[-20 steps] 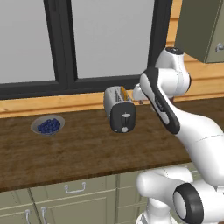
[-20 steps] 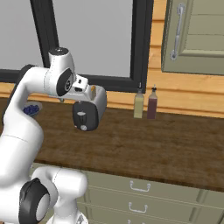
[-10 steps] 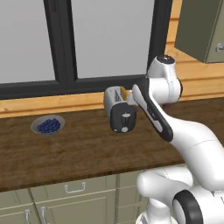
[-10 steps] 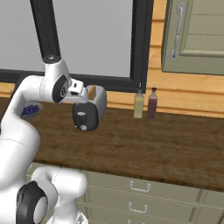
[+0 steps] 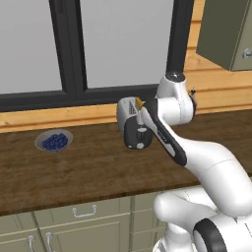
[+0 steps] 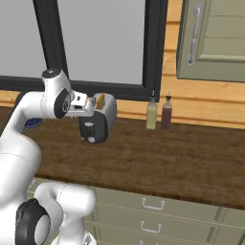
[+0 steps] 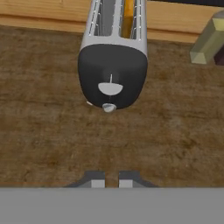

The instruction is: Start the toaster. Once the lever pops up, take the bread to the plate on the dining counter.

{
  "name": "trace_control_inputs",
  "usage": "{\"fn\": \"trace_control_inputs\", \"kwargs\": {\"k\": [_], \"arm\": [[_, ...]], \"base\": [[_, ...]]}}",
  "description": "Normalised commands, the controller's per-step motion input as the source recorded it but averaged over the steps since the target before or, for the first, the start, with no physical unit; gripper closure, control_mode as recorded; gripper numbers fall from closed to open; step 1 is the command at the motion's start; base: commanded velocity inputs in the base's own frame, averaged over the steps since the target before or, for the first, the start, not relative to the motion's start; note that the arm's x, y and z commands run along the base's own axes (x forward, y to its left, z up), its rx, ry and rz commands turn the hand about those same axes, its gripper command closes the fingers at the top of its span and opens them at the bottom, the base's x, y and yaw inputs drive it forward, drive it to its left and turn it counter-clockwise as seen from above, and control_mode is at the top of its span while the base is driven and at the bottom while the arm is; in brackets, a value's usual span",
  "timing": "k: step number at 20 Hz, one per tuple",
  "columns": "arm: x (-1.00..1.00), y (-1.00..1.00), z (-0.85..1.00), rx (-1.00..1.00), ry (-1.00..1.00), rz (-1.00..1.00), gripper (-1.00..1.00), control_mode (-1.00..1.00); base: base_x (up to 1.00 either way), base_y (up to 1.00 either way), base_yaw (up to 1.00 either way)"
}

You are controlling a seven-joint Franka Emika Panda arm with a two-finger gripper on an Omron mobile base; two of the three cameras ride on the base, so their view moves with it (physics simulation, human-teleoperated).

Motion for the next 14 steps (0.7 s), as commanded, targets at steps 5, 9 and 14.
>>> {"fn": "trace_control_inputs", "kwargs": {"k": [5,9,14], "arm": [[0.12,0.06,-0.24,-0.04,0.00,0.00,1.00,-1.00],[0.13,0.00,-0.17,-0.01,0.00,0.00,1.00,-1.00],[0.16,0.00,-0.14,0.00,0.00,0.00,1.00,-1.00]], "base": [[0.00,0.00,0.00],[0.00,0.00,0.00],[0.00,0.00,0.00]]}}
